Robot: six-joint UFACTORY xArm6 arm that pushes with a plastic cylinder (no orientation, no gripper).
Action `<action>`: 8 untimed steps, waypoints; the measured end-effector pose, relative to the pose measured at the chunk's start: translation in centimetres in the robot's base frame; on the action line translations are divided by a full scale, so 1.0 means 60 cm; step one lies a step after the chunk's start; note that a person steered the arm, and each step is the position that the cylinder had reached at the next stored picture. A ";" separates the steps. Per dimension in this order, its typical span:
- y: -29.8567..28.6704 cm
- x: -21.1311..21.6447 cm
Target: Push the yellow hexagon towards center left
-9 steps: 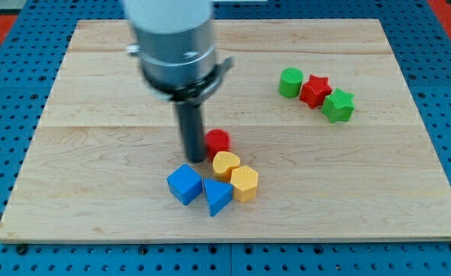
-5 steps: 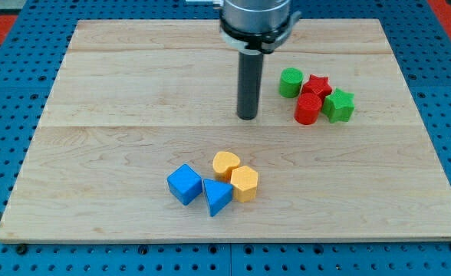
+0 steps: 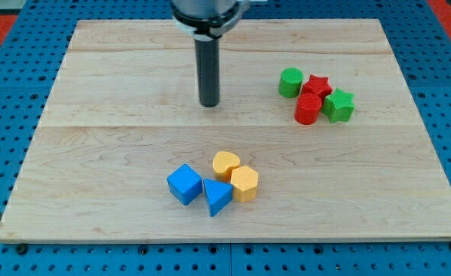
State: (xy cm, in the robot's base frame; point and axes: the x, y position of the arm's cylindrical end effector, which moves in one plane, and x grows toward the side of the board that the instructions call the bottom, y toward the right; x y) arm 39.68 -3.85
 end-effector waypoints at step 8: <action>0.250 0.191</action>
State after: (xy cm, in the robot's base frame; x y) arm 51.15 11.13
